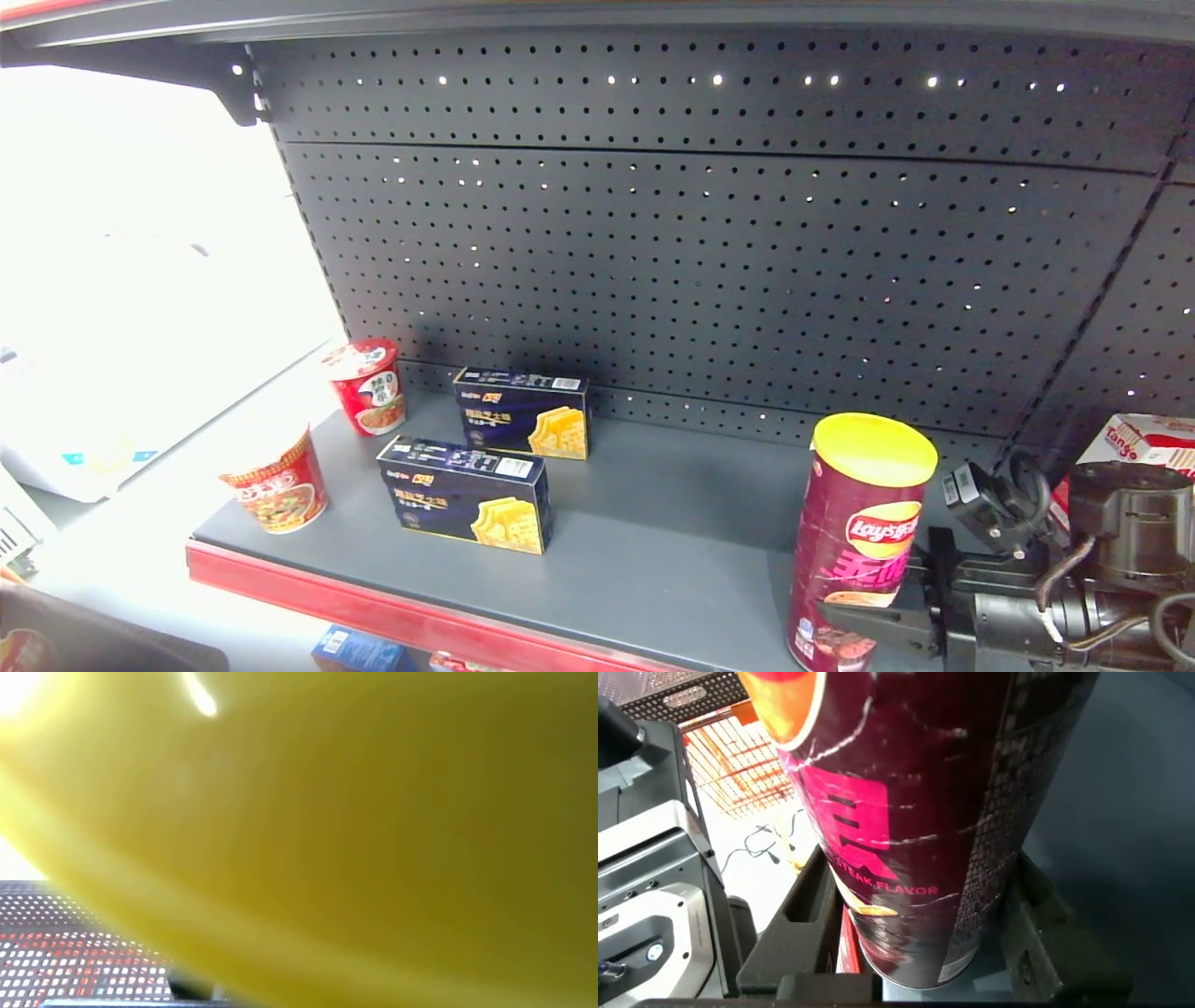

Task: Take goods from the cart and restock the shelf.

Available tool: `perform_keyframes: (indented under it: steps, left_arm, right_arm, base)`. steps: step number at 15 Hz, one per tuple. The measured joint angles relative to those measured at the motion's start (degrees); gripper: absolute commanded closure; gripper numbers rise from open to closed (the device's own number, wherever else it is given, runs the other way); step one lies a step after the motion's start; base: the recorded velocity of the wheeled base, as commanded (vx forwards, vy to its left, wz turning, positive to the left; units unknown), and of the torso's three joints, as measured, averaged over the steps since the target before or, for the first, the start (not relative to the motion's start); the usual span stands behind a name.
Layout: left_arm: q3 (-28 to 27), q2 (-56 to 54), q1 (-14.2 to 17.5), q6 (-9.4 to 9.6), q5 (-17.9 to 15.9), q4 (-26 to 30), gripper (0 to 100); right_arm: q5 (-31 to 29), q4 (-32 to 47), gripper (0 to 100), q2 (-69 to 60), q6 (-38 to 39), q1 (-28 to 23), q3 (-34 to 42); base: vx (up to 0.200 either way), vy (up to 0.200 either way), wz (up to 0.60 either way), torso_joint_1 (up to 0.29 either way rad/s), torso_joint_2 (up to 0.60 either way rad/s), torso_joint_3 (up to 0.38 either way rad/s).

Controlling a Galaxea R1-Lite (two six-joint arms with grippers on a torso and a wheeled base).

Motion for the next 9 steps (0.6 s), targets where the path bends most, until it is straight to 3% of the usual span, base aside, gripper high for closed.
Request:
perform_keyframes:
  steps: [9]
  left_arm:
    - [0.33, 0.00, 0.00, -0.02, 0.01, 0.10, 100]
  right_arm:
    - [0.00, -0.80, 100, 2.93, 0.21, 0.68, -3.54]
  base:
    - [0.000, 0.000, 0.00, 0.000, 0.00, 0.000]
